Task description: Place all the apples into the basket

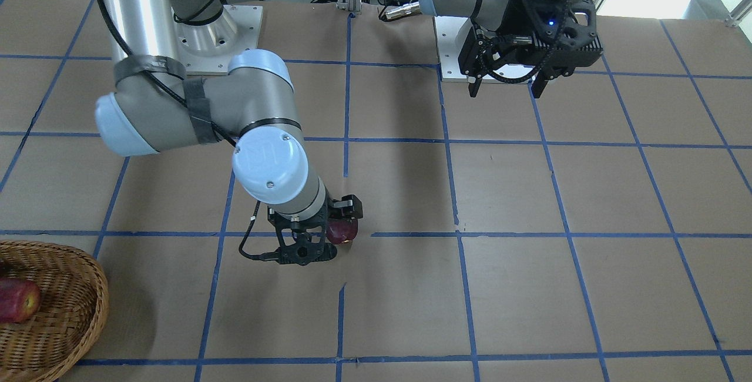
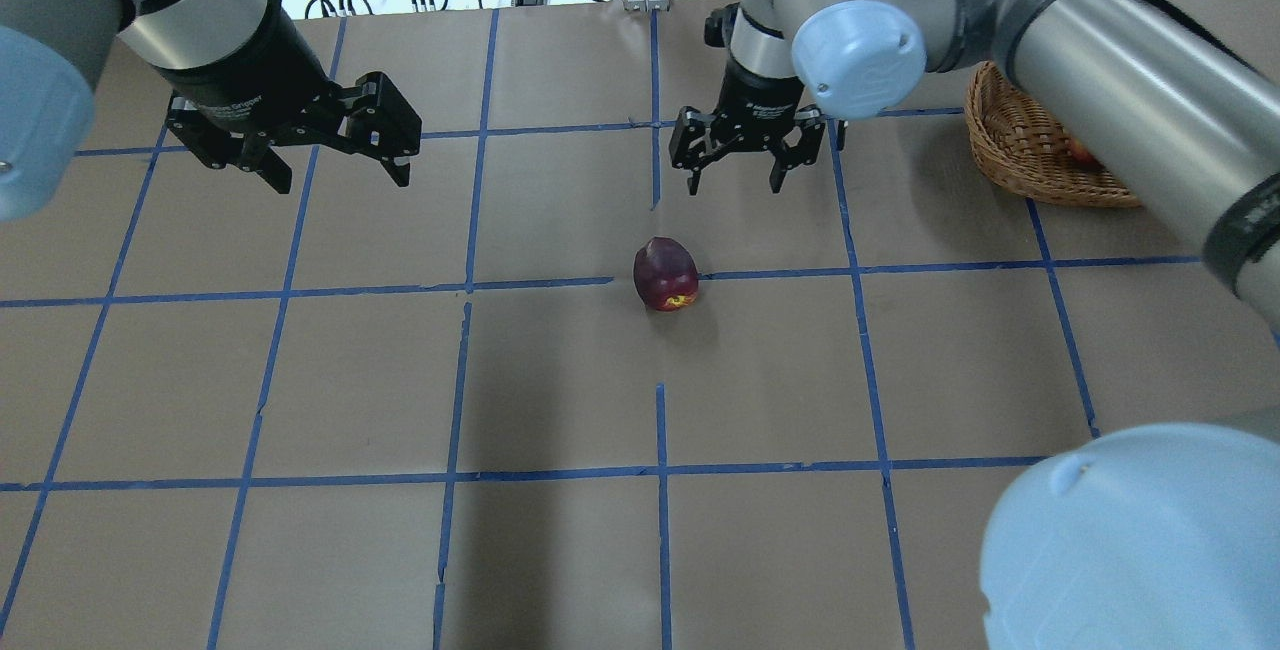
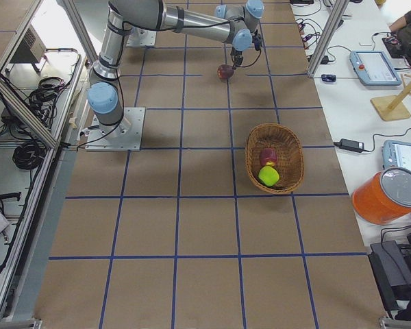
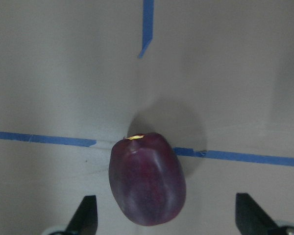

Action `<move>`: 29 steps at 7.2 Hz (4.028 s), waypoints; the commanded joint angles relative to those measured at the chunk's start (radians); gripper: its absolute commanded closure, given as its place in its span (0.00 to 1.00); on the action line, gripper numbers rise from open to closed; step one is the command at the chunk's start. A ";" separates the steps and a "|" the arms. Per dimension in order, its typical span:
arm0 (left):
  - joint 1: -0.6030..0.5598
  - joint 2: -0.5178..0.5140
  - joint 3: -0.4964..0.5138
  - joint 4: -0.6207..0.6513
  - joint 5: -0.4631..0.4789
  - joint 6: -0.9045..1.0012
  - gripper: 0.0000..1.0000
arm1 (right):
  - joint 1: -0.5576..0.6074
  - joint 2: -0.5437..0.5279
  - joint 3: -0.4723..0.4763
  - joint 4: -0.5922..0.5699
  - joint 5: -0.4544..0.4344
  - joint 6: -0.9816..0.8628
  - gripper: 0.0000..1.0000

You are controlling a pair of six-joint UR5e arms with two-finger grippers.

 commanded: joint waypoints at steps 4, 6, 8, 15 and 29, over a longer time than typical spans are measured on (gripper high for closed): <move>0.001 0.005 -0.003 0.002 -0.004 -0.005 0.00 | 0.037 0.039 0.117 -0.133 -0.018 0.086 0.00; 0.000 0.002 -0.002 0.004 -0.005 -0.004 0.00 | 0.037 0.050 0.135 -0.181 -0.006 0.123 0.00; 0.001 0.003 -0.003 0.004 -0.005 -0.004 0.00 | 0.037 0.051 0.136 -0.183 -0.015 0.120 0.30; 0.001 -0.001 0.001 0.004 -0.005 -0.004 0.00 | -0.301 -0.113 -0.093 0.168 -0.163 0.022 1.00; 0.003 0.003 -0.003 0.005 -0.005 0.006 0.00 | -0.520 -0.126 -0.111 0.156 -0.222 -0.417 0.00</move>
